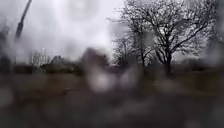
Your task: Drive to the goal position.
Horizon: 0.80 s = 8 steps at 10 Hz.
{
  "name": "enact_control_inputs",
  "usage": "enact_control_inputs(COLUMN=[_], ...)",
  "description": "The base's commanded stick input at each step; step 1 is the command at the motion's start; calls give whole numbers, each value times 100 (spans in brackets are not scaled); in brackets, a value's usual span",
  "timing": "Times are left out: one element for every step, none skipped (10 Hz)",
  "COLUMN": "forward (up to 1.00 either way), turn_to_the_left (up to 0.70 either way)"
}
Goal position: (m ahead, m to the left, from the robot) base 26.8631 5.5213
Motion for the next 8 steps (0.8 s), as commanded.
enact_control_inputs(forward=[100,100,100,100,100,100,100,100], turn_to_the_left=[40,38,13,0,0,0,0,0])
